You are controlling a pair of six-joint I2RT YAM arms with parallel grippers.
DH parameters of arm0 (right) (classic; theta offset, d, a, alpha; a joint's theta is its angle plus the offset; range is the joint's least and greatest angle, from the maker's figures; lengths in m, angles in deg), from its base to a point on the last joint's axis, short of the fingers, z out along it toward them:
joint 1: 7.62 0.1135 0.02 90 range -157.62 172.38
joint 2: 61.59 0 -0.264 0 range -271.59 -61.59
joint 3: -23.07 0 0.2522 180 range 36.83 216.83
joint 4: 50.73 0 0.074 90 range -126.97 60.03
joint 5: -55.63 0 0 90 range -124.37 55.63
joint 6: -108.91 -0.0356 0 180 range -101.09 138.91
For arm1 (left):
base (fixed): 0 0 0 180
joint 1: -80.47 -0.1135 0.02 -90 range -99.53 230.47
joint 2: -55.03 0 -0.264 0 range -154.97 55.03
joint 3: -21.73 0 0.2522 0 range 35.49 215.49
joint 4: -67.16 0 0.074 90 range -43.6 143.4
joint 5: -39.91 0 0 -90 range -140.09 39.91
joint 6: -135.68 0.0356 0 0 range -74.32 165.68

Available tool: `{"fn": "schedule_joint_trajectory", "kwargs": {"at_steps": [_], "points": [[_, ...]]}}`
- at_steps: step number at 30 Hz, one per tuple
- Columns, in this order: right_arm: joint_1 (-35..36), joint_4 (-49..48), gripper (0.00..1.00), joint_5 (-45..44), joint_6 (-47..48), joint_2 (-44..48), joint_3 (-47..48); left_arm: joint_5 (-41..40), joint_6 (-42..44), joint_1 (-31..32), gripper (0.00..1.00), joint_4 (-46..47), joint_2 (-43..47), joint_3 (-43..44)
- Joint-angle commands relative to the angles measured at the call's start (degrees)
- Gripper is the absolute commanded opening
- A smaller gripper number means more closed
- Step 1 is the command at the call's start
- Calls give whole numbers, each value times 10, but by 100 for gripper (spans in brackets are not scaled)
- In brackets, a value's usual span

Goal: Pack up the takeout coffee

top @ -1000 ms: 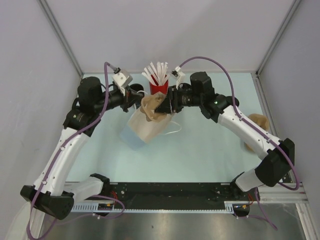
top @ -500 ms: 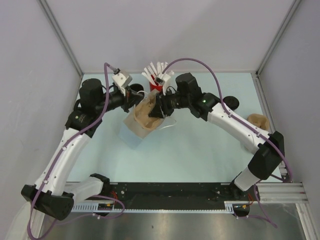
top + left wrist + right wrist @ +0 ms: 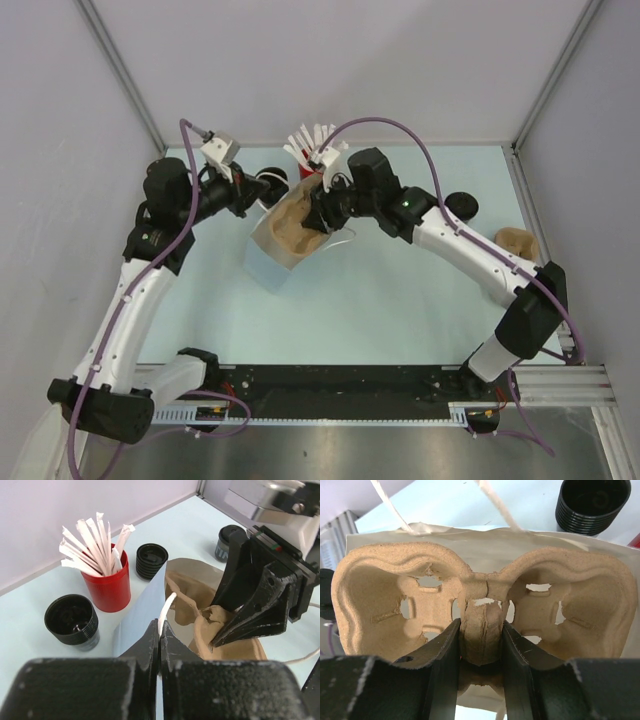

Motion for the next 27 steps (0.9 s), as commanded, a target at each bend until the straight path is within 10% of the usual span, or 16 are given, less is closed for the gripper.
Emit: {"fn": "schedule_joint_trajectory", "kwargs": {"at_steps": [1, 11, 27], "points": [[21, -34, 36, -56, 51, -6, 19, 14, -37, -12, 0, 27, 4, -6], [42, -16, 36, -132, 63, -44, 55, 9, -46, -17, 0, 35, 2, -20], [-3, 7, 37, -4, -16, -84, 97, 7, -48, -19, 0, 44, 4, -34]]}}
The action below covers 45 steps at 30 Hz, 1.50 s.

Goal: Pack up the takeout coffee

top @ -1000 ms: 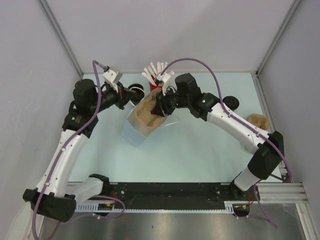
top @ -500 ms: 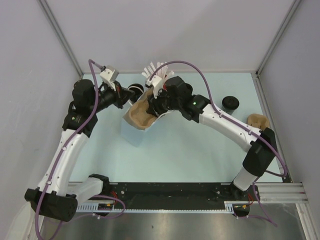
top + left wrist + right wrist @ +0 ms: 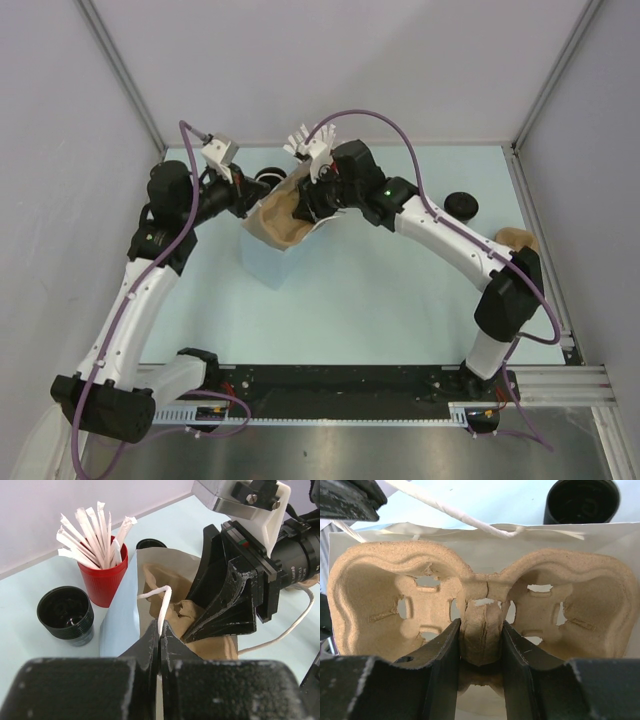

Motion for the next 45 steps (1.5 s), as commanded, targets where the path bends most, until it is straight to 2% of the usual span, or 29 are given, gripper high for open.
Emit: {"fn": "schedule_joint_trajectory", "kwargs": {"at_steps": [1, 5, 11, 29, 31, 32, 35, 39, 45], "points": [[-7, 1, 37, 39, -21, -4, 19, 3, -14, -4, 0, 15, 6, -2], [-22, -2, 37, 87, -57, -2, 17, 2, -15, -6, 0, 17, 9, -5], [-17, -9, 38, 91, -74, 1, 10, 1, -16, -7, 0, 18, 7, -4], [29, 15, 37, -99, -1, -17, 23, -13, -22, -9, 0, 27, 11, -14], [26, 20, 37, -90, -6, -24, 32, -13, -22, -9, 0, 29, 11, -15], [17, 21, 37, -38, -17, -25, 39, -12, -23, -9, 0, 29, 11, -15], [-13, 14, 37, 35, -69, -27, 46, -10, -23, -10, 0, 28, 12, -15], [-28, 7, 38, 63, -89, -21, 46, -9, -26, -10, 0, 31, 13, -17], [-27, 10, 38, 44, -96, -29, 45, -7, -28, -10, 0, 33, 11, -16]]}}
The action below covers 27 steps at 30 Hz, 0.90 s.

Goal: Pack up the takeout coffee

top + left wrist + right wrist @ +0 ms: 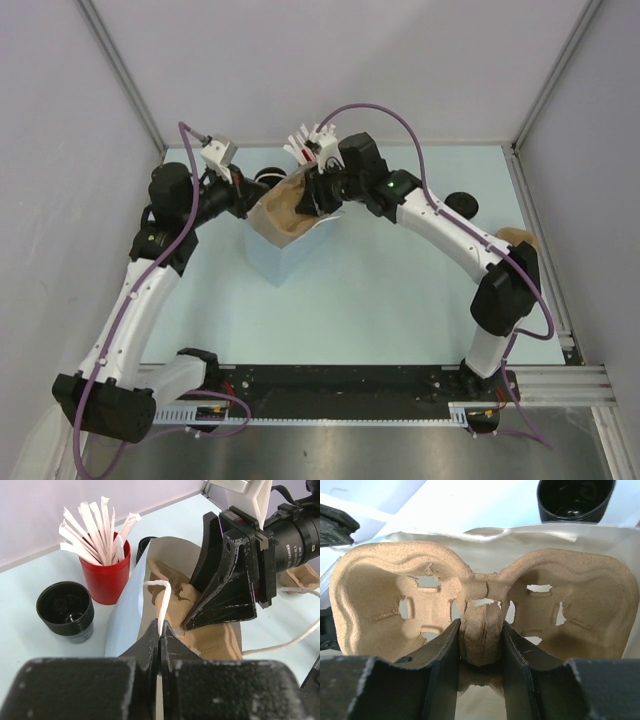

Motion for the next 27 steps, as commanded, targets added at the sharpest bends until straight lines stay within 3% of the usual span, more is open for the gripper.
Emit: {"fn": "schedule_joint_trajectory", "kwargs": {"at_steps": [1, 4, 19, 27], "points": [[4, -4, 37, 10, -20, -13, 27, 2, -14, -5, 0, 19, 9, 0], [4, -4, 37, 10, -25, -22, 28, 4, -15, -5, 0, 19, 9, 1], [70, 42, 37, -166, 73, -23, 53, -1, -25, -6, 0, 21, 20, -1], [78, 58, 37, -202, 78, -44, 76, -32, -37, -11, 0, 21, 20, -2]]}}
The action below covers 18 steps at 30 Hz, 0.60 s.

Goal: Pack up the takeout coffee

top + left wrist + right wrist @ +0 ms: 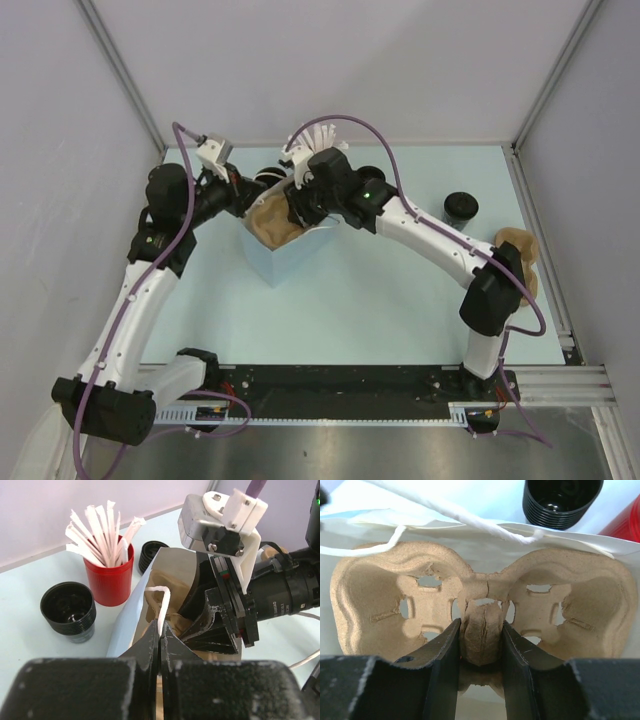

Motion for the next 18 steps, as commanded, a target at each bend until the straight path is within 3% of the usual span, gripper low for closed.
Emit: {"fn": "schedule_joint_trajectory", "kwargs": {"at_steps": [1, 18], "points": [[2, 11, 37, -40, 13, -17, 36, -32, -24, -9, 0, 15, 13, 3], [20, 59, 38, -58, 37, -41, 68, -36, -62, -13, 0, -13, 0, 46]]}}
